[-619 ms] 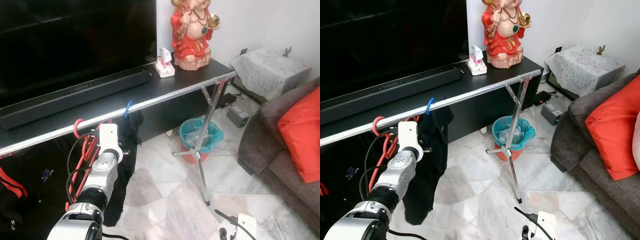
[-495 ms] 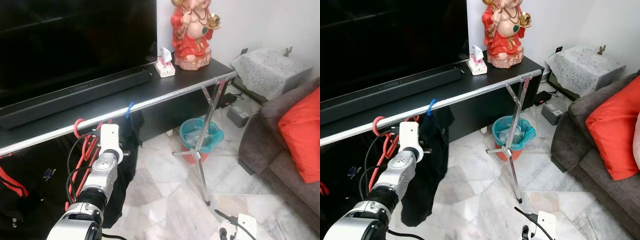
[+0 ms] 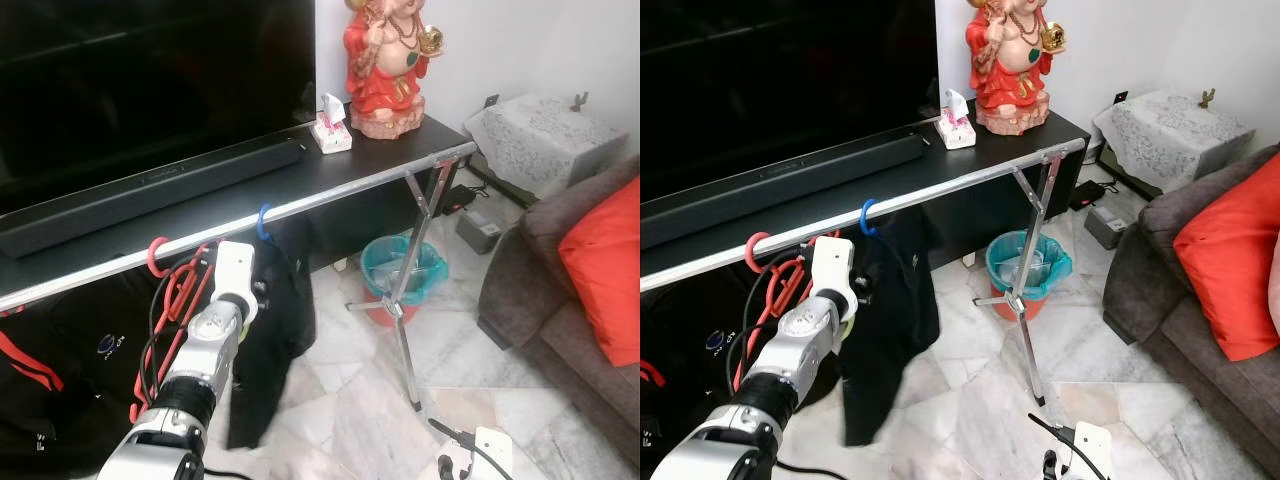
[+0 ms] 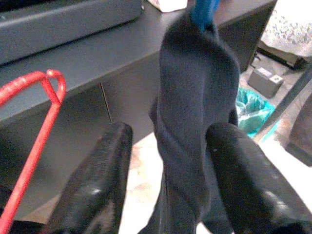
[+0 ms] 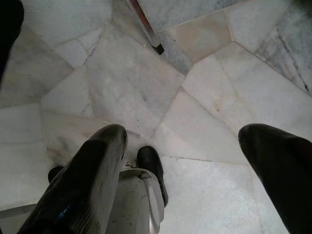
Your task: Hang hanger
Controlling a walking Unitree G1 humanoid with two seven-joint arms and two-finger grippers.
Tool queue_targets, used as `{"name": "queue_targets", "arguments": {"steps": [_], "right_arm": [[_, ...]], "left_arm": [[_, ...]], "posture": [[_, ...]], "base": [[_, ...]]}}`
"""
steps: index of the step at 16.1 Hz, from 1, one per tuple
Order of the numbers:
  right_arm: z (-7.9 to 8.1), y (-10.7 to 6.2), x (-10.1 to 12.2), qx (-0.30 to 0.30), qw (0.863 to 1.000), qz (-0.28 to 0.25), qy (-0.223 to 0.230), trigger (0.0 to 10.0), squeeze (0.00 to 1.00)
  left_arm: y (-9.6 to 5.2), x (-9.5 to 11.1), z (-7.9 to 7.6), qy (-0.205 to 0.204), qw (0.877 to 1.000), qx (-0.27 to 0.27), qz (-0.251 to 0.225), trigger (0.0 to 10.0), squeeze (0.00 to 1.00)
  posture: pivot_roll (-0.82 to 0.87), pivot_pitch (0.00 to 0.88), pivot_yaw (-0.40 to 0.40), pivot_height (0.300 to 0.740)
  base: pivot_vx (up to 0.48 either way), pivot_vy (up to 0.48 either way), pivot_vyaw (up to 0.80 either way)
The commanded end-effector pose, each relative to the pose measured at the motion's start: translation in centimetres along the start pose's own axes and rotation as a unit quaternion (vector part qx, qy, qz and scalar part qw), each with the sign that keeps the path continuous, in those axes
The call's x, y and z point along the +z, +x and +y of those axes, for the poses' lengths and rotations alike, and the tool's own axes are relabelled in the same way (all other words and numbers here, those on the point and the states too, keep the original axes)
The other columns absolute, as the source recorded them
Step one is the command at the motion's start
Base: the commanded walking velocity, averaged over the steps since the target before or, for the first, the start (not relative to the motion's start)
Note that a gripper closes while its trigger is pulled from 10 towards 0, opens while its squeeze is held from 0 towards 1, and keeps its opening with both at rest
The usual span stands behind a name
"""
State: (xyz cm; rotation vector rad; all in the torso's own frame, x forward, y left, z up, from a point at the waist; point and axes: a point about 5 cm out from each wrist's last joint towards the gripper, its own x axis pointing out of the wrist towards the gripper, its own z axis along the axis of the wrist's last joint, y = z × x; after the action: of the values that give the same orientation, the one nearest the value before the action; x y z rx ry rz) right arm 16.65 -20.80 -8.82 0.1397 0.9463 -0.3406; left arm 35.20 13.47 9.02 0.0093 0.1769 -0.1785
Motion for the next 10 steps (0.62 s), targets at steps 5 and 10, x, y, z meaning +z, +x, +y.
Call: {"name": "queue_targets", "arguments": {"steps": [5, 10], "right_arm": [[-0.1, -0.1, -0.5, -0.001, 1.000, 0.011, -0.003, 10.0, 0.00], [-0.1, -0.1, -0.5, -0.001, 1.000, 0.012, -0.004, 10.0, 0.00]], "left_arm": [[-1.1, 1.7, 0.4, -0.023, 0.997, -0.022, -0.076, 10.0, 1.00], [-6.7, 0.3, 2.1, 0.012, 0.992, -0.065, -0.106, 10.0, 0.00]], "posture": [[-0.20, 0.041, 0.029, 0.740], [-0.19, 0.035, 0.028, 0.740]], "base": [[0.000, 0.000, 0.00], [0.000, 0.000, 0.00]]}}
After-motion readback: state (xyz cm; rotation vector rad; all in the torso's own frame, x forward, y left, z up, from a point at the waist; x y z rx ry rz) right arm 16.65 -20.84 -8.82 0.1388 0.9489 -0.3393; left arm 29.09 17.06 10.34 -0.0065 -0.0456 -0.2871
